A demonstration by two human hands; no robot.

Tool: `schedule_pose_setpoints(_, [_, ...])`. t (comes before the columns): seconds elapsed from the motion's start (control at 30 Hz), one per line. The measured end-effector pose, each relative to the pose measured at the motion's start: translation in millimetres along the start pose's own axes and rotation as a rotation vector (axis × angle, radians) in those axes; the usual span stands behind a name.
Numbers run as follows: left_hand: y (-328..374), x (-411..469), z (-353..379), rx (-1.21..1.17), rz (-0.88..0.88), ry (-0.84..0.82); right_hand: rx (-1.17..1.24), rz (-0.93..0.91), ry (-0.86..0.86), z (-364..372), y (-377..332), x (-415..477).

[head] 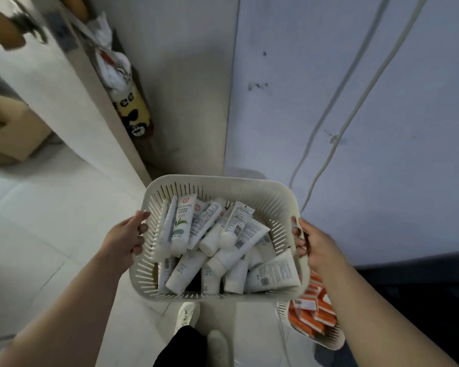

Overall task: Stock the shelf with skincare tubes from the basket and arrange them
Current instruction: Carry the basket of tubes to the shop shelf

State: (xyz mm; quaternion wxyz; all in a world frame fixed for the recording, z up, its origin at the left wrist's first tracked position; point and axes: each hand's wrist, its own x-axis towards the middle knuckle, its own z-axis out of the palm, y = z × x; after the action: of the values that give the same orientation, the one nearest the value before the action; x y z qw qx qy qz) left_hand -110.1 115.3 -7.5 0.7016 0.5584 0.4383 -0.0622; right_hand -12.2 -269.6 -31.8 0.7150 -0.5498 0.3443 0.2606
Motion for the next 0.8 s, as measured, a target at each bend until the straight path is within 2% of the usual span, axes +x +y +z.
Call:
schedule_pose_setpoints(0.43, [-73, -112, -143, -0.326, 0.023, 0.328, -0.383, 0.024, -0.299, 133, 35, -50])
schedule_pose_setpoints(0.8, [-148, -206, -277, -0.562, 0.008, 0.619, -0.67, 0.103, -0.557, 279, 132, -114])
